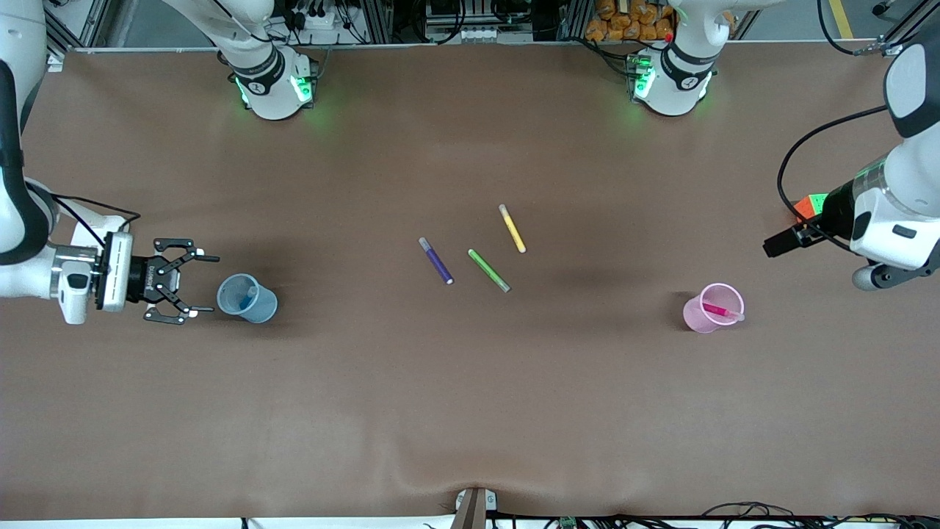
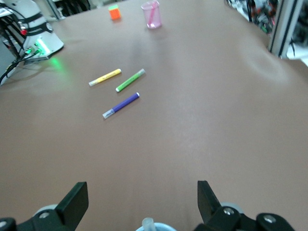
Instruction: Place pink and blue markers in matching cups
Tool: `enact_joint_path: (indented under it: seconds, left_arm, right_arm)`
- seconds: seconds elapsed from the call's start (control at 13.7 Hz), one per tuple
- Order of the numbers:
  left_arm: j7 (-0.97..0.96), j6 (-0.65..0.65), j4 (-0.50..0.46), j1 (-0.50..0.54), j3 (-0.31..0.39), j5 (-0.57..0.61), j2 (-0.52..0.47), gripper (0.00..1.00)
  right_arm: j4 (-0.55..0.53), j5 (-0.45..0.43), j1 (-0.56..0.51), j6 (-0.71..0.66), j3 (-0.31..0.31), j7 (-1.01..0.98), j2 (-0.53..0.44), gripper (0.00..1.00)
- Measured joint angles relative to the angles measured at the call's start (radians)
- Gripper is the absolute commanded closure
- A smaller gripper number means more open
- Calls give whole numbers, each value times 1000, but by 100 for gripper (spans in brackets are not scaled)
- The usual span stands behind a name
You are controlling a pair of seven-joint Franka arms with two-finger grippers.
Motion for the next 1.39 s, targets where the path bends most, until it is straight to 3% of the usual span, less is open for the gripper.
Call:
enact_joint_path:
  seconds: [0.36, 0.58, 0.95, 1.24, 1.39]
  left_arm:
    - [223, -38, 1, 24, 7, 0, -49, 0]
    - [242, -95, 10, 28, 6, 0, -78, 0]
    - [246, -123, 17, 27, -4, 0, -123, 0]
    - [247, -124, 7, 23, -3, -15, -148, 0]
    - [248, -124, -10, 2, 14, -18, -169, 0]
  right_arm:
    - [4, -168, 70, 30, 5, 345, -108, 0]
    - [4, -280, 95, 31, 6, 547, -174, 0]
    - [4, -390, 114, 46, 8, 804, -253, 0]
    - [3, -583, 184, 49, 9, 1130, -355, 0]
    - [2, -633, 207, 46, 3, 1257, -394, 0]
